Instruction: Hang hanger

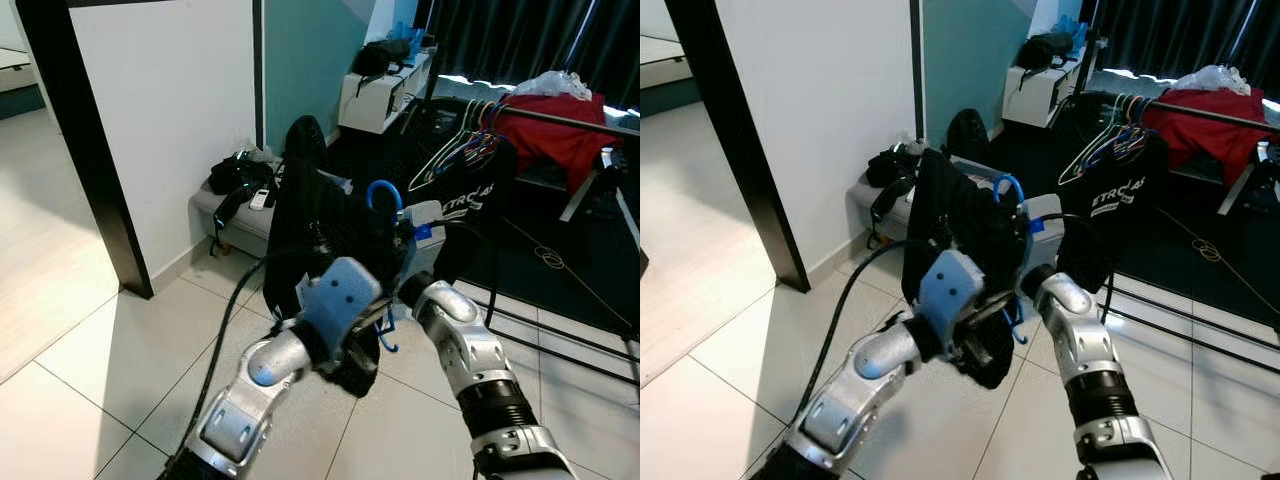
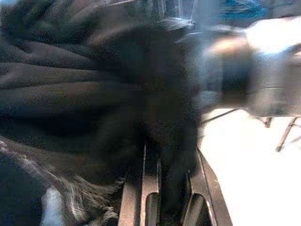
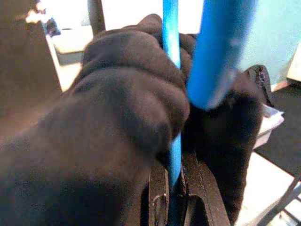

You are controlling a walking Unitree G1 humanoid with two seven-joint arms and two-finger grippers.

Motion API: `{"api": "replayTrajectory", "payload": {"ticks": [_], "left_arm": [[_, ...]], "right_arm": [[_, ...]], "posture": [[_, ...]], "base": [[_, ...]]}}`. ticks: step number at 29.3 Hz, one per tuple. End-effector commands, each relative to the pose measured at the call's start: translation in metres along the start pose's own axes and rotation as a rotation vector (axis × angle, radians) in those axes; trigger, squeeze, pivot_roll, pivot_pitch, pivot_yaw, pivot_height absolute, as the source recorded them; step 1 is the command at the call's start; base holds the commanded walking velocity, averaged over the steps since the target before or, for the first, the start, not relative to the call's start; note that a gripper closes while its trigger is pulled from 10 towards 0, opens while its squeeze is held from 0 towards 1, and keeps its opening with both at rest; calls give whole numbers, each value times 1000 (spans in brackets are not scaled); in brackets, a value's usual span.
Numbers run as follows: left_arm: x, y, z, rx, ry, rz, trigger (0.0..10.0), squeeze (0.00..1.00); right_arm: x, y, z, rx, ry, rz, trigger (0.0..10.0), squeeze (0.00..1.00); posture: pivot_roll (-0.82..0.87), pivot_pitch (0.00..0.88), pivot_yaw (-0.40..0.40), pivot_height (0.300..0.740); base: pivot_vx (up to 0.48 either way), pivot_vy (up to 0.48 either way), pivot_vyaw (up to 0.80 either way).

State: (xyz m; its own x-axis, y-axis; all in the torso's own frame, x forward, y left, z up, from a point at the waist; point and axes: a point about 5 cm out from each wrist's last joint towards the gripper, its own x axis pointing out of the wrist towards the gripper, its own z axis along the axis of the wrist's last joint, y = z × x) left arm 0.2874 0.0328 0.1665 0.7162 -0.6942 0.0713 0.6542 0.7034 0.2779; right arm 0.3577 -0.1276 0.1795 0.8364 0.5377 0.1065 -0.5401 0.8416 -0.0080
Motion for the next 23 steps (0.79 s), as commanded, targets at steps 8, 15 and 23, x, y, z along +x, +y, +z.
{"api": "replayTrajectory", "payload": {"ticks": [8, 15, 23], "left_arm": [[-10, -3, -35, 50, 181, -19, 10000, 0], [-16, -13, -32, 26, 169, -143, 10000, 1000], [-43, -20, -19, 70, 184, -424, 10000, 1000]], "right_arm": [[1, 8, 22, -38, -78, 75, 10000, 0], [1, 6, 33, -13, -131, 78, 10000, 0], [-7, -3, 39, -2, -151, 103, 10000, 0]], "posture": [[35, 3, -68, 740], [33, 9, -68, 740], [40, 16, -70, 740]], "base": [[0, 0, 0], [0, 0, 0], [0, 0, 0]]}}
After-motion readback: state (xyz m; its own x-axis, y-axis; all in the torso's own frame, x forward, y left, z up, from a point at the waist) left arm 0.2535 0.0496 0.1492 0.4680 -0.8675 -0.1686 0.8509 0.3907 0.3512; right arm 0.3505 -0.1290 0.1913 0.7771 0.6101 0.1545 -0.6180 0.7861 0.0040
